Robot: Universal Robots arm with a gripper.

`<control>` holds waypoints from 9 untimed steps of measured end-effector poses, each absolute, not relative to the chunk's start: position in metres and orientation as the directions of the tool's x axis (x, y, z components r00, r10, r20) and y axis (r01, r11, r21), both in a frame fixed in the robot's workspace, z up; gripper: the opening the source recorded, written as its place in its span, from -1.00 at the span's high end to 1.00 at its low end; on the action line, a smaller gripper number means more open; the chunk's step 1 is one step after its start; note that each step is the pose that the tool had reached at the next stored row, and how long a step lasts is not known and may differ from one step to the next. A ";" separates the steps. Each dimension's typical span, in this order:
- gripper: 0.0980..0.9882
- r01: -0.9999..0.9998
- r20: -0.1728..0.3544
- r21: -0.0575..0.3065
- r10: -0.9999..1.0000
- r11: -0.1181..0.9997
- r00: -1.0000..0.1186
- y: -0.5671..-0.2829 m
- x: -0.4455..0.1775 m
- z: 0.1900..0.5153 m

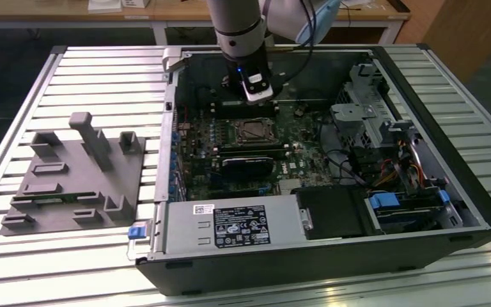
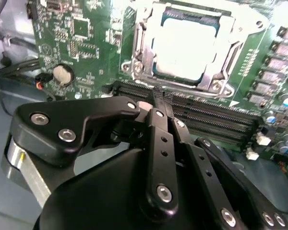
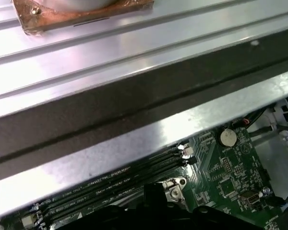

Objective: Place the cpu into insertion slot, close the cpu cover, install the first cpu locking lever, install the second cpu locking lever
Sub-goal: 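Install the first cpu locking lever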

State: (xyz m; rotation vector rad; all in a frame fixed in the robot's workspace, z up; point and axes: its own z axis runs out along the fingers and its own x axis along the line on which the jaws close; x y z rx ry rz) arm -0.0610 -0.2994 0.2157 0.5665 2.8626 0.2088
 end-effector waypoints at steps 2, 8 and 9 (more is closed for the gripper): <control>0.98 0.363 -0.172 0.154 0.386 0.919 -0.906 -0.300 -0.060 0.216; 0.98 0.368 -0.150 0.099 0.379 0.925 -0.913 -0.301 -0.057 0.216; 0.98 0.369 -0.147 0.091 0.379 0.925 -0.914 -0.301 -0.056 0.215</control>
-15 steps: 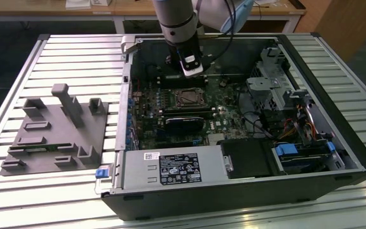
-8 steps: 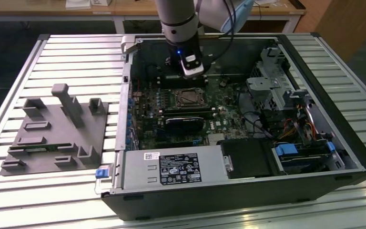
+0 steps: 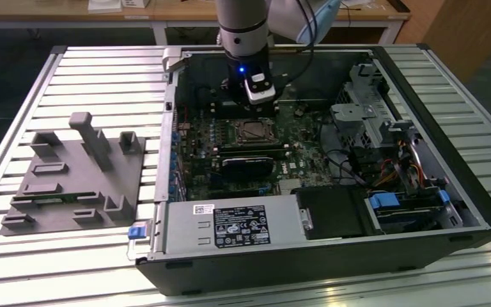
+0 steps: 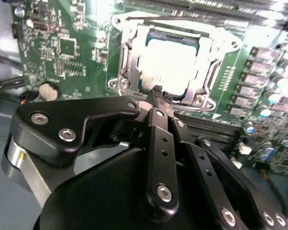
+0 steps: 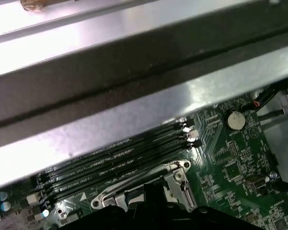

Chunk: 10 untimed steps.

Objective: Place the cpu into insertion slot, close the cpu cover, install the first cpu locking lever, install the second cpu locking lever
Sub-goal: 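Install the first cpu locking lever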

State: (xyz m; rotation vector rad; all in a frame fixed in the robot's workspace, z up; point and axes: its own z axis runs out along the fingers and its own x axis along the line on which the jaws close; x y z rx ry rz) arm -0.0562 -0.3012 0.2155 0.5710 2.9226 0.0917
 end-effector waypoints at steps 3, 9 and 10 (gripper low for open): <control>0.98 0.370 -0.140 0.071 0.376 0.926 -0.916 -0.302 -0.056 0.215; 0.98 0.370 -0.138 0.063 0.375 0.927 -0.917 -0.304 -0.056 0.215; 0.98 0.370 -0.139 0.063 0.375 0.927 -0.917 -0.305 -0.056 0.215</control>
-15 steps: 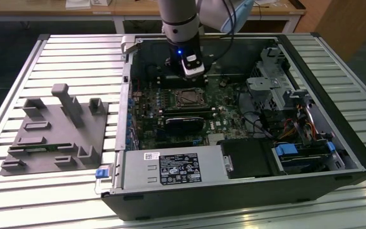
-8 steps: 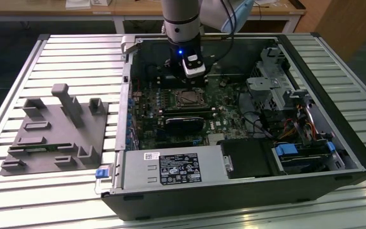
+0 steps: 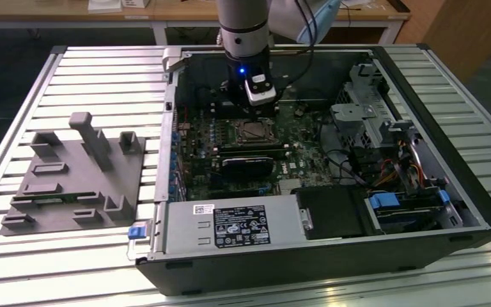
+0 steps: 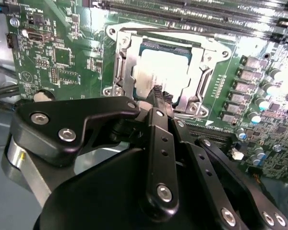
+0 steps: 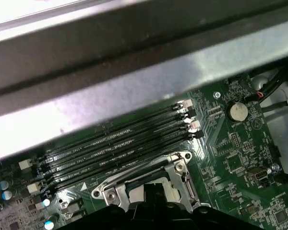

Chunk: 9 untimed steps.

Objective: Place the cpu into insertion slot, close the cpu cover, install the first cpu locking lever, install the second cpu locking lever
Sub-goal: 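Install the first cpu locking lever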

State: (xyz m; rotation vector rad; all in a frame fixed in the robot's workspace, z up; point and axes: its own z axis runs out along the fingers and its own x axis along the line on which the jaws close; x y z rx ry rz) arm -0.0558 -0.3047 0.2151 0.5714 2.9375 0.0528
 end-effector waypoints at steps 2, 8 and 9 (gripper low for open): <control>0.98 0.370 -0.139 0.063 0.375 0.927 -0.916 -0.307 -0.056 0.215; 0.98 0.370 -0.138 0.063 0.375 0.927 -0.917 -0.317 -0.056 0.215; 0.98 0.370 -0.138 0.062 0.375 0.927 -0.917 -0.319 -0.055 0.215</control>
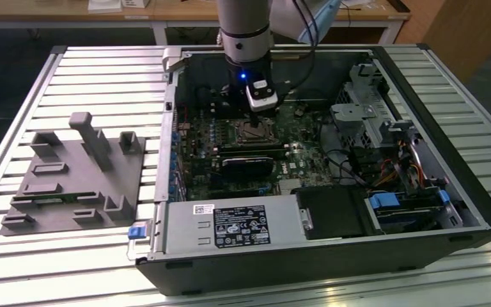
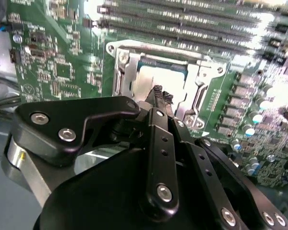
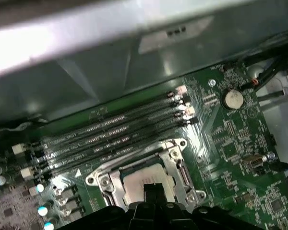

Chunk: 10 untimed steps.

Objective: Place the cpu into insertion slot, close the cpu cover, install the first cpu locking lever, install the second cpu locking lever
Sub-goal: 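Install the first cpu locking lever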

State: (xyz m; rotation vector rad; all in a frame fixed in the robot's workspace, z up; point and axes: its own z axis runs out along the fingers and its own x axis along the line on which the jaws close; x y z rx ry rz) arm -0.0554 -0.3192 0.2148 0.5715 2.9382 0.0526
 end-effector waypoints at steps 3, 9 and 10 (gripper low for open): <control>0.98 0.369 -0.136 0.062 0.374 0.928 -0.917 -0.323 -0.054 0.214; 0.98 0.310 -0.136 0.061 0.315 0.949 -0.939 -0.323 -0.054 0.214; 0.98 0.296 -0.136 0.061 0.302 0.953 -0.944 -0.323 -0.054 0.214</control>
